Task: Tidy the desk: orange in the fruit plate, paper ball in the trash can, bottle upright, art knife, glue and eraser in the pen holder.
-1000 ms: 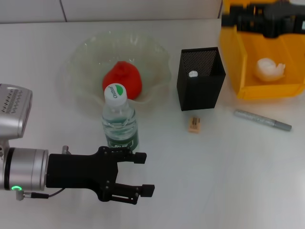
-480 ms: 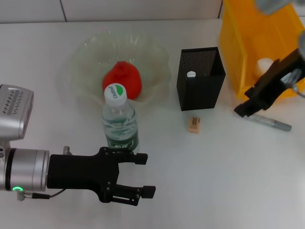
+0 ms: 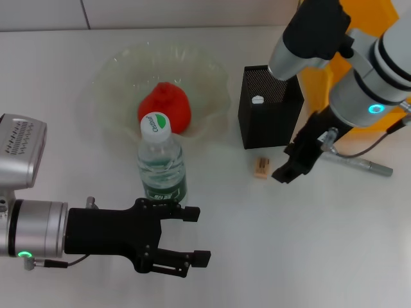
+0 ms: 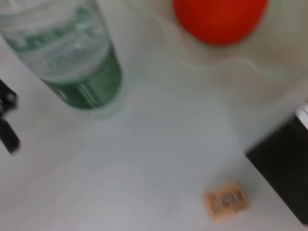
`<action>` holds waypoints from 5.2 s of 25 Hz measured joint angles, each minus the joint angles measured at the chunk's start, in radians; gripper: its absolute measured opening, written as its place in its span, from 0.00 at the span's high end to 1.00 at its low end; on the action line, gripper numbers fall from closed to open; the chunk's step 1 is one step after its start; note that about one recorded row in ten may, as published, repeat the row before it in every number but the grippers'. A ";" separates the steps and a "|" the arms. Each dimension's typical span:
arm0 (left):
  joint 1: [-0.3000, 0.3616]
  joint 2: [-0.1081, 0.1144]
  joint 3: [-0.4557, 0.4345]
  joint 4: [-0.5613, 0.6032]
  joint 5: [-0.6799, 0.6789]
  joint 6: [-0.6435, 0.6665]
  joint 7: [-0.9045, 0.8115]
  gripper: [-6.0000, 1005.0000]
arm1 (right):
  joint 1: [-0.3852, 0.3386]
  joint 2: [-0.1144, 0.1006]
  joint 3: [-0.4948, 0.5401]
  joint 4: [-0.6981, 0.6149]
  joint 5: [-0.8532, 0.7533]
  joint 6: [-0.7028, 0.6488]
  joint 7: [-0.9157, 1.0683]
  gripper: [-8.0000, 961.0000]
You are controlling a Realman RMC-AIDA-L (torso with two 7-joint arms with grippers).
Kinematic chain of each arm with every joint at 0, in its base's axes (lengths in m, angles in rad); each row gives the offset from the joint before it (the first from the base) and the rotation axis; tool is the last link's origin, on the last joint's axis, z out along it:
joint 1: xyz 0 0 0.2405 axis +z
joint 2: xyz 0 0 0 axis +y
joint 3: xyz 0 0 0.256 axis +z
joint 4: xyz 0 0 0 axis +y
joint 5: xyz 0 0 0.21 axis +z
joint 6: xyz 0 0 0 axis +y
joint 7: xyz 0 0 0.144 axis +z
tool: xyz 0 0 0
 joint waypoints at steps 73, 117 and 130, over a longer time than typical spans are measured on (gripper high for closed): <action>-0.014 -0.003 -0.007 -0.026 -0.014 0.003 0.001 0.13 | 0.123 0.005 -0.062 0.352 0.046 0.266 -0.199 0.48; -0.009 -0.002 -0.007 -0.030 -0.015 0.005 -0.004 0.13 | -0.299 -0.006 0.375 -0.079 0.585 0.299 -0.455 0.60; -0.018 0.000 -0.007 -0.030 -0.016 0.005 -0.008 0.13 | -0.225 -0.006 0.377 0.008 0.487 0.299 -0.427 0.60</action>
